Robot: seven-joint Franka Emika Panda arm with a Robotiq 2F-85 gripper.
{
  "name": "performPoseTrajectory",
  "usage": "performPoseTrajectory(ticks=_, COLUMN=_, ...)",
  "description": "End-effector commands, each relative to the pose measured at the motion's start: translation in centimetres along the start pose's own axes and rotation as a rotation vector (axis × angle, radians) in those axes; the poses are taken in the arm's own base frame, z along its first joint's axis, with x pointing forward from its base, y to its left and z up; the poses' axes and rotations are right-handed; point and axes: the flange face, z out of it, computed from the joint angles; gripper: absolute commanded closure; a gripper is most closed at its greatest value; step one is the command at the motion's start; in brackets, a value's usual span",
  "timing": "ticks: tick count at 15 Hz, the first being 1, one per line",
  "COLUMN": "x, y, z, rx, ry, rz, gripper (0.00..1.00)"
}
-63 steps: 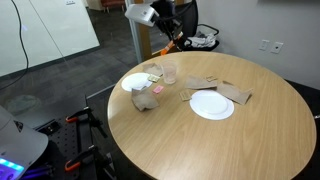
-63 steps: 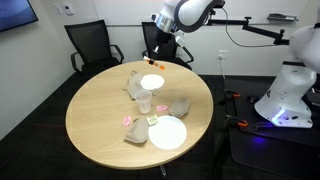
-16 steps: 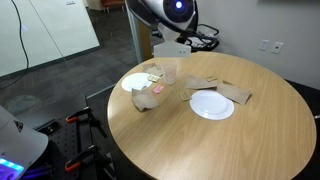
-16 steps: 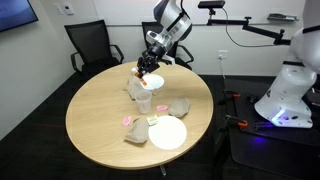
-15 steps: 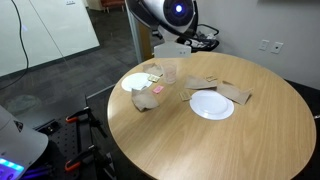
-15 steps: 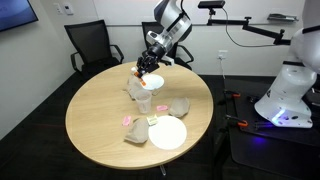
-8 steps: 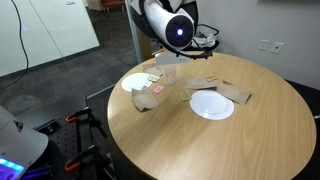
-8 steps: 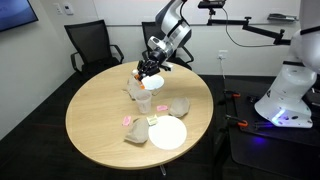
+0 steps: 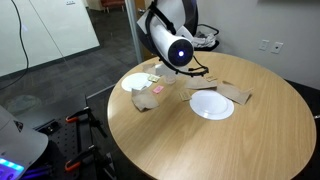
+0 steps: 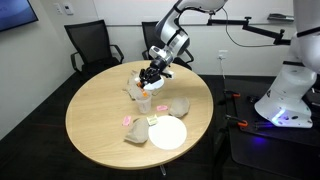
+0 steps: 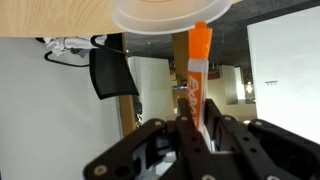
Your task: Put the marker in the cup
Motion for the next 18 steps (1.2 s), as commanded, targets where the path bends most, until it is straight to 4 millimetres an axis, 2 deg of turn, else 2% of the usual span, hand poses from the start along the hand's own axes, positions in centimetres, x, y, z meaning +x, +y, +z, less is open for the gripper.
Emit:
performPoseTrajectory(ticks=1, x=-0.8, y=0.9, z=0.0, rx=-0.007, ry=0.03, rz=0.004, gripper=0.95)
performPoseTrajectory(ticks=12, x=-4.1, y=1.9, z=0.8, rx=-0.043, ry=0.019, rz=0.061, gripper=0.95)
performPoseTrajectory(ticks=13, x=-4.2, y=2.0, z=0.9, rx=-0.045, ry=0.021, rz=0.066, gripper=0.55)
performPoseTrajectory(ticks=15, x=-4.5, y=2.0, z=1.0, rx=-0.048, ry=0.023, rz=0.073, gripper=0.48)
performPoseTrajectory(ticks=18, x=-4.5, y=2.1, z=1.1, rx=-0.053, ry=0.028, rz=0.073, gripper=0.25)
